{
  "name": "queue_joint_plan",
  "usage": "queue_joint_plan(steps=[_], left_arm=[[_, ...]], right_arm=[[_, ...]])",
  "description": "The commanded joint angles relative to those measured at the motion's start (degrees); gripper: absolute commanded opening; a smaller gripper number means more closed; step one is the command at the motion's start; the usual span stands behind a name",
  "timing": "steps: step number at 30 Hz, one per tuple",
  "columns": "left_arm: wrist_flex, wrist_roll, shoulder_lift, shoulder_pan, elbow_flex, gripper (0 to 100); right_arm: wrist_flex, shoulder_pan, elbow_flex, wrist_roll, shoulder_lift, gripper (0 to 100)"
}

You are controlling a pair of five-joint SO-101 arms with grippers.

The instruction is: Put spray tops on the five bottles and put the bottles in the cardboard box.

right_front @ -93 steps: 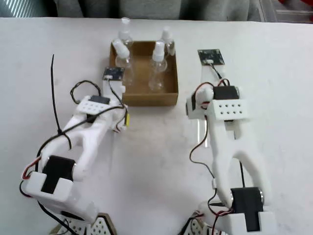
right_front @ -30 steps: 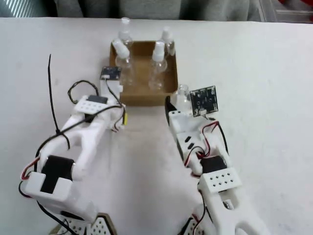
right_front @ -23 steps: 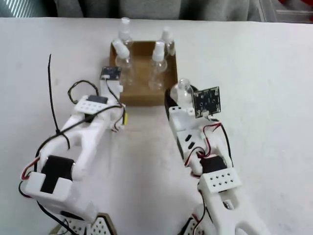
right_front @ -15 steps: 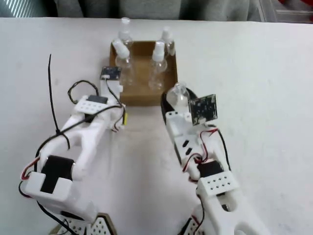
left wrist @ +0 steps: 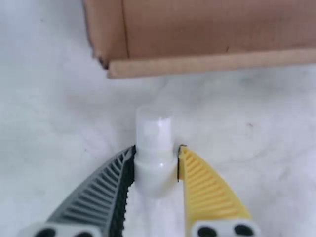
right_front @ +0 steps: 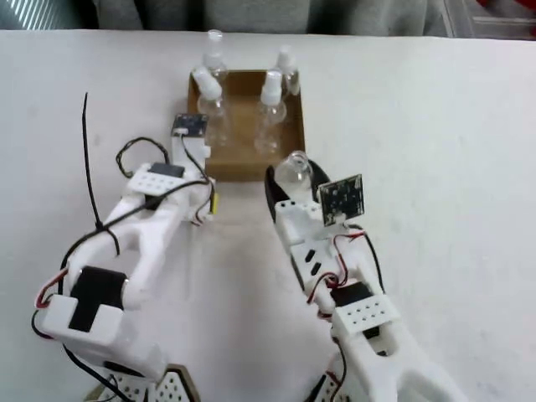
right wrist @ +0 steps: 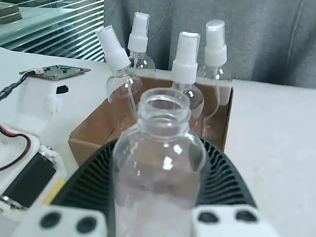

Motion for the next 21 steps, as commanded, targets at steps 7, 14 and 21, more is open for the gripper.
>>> queue_joint_plan(steps=[7, 14, 21], left_arm=[[-4.75, -0.70, -18.86, -4.09, 4.31, 6], [-5.10, -0.70, -31.78, -3.82, 3.78, 6], [-10.73, -0.70, -44.26, -3.74, 3.52, 6]], right_arm=[[-17.54, -1.10, -3.34, -5.54, 19.21, 2.0], [-19.56, -5.14, -0.44, -5.45, 19.38, 2.1], [-19.74, -5.49, 0.62, -5.45, 19.38, 2.1]])
